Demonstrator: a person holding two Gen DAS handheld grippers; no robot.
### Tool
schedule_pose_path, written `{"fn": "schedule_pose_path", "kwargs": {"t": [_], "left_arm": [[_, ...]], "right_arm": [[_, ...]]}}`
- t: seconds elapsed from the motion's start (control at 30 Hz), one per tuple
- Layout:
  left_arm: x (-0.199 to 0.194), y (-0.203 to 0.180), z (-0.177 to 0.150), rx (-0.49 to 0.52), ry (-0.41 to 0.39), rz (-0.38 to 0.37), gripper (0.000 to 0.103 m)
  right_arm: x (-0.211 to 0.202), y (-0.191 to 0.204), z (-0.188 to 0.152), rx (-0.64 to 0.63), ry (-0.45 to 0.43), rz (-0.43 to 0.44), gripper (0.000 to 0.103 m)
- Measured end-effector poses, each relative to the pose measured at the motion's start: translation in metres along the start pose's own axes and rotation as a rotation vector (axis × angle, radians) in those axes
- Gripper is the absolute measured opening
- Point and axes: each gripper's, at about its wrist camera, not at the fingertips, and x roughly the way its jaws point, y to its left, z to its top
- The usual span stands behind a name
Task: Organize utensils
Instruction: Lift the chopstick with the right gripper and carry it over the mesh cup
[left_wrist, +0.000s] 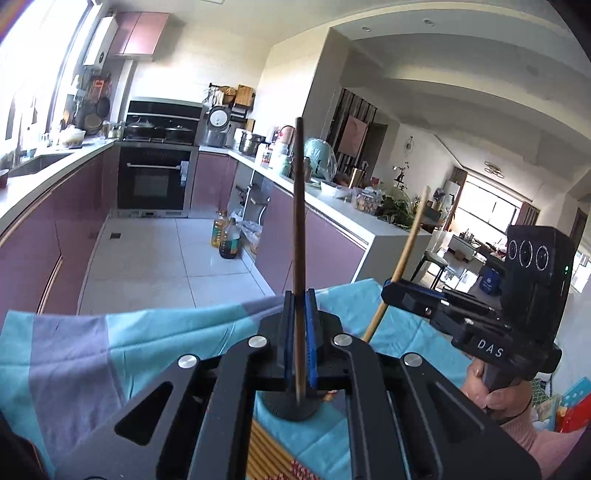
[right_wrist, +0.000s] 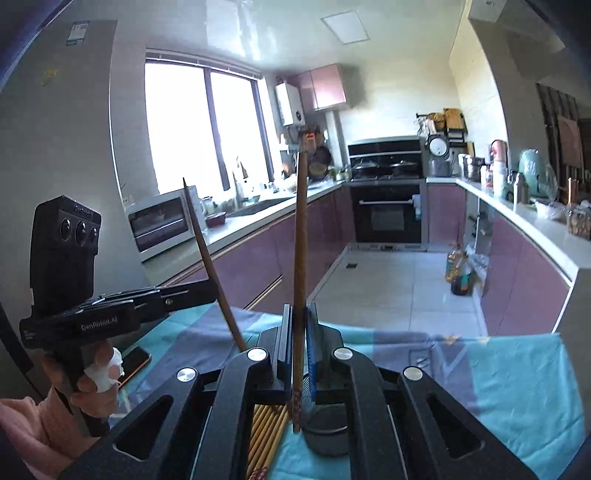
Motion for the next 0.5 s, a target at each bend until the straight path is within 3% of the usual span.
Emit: {"fn": "schedule_pose_path", "kwargs": {"t": [0.13,0.33,0.5], "left_arm": [[0.012,-0.009,0.01,0.012,-0.006,-0.013,0.001],[0.029,-0.017,0.012,0.009,-0.001,-0.023,0.001],[0.055,-0.003,-0.015,0.015,0.07,0.021,0.001]], "right_arm": [[0.008,-0.007,0.004,-0.004,-0.001,-0.023,0.006],[0.027,-0.009,-0.007,0.012,0.059,-0.025,0.006],[0.044,-0.012,-0.018,0.036,0.114,-0.022,0.006]]}}
